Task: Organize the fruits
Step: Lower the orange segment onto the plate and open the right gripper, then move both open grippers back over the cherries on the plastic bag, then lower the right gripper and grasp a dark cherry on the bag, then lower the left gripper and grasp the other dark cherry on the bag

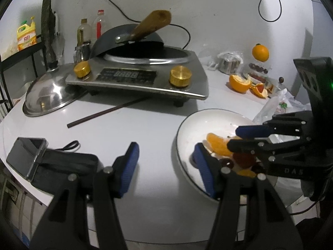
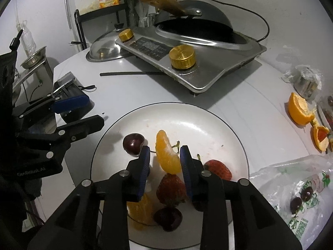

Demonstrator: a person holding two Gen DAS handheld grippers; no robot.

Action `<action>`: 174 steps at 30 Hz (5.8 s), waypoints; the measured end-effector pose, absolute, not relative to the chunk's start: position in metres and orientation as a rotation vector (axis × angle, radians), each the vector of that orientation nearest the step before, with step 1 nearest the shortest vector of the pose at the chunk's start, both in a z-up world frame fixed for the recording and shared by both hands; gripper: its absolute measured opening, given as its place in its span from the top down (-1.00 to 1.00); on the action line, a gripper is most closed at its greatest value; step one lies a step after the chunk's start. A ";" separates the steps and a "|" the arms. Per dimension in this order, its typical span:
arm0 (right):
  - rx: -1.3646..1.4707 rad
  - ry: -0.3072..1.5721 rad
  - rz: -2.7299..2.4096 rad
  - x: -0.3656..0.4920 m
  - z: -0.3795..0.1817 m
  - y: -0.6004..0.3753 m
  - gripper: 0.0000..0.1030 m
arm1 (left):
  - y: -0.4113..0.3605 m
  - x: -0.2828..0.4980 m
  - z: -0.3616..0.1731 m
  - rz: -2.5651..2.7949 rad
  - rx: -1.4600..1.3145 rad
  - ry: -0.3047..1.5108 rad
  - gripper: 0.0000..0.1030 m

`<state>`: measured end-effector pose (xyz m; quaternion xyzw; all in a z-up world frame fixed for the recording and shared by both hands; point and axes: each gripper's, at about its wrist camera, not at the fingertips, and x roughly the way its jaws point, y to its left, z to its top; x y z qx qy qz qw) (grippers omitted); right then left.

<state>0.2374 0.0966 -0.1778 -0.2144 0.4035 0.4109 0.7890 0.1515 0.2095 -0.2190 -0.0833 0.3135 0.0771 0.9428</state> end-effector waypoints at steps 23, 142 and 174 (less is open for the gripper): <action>-0.384 0.794 0.850 0.222 -0.141 0.032 0.38 | 0.148 0.148 -0.189 0.095 -0.092 0.615 -0.11; -0.084 0.902 0.611 0.351 -0.172 -0.150 0.42 | -0.024 0.274 -0.203 -0.104 0.032 0.770 -0.35; -0.022 0.791 0.605 0.320 -0.131 -0.238 0.42 | -0.086 0.305 -0.212 -0.121 0.116 0.833 -0.35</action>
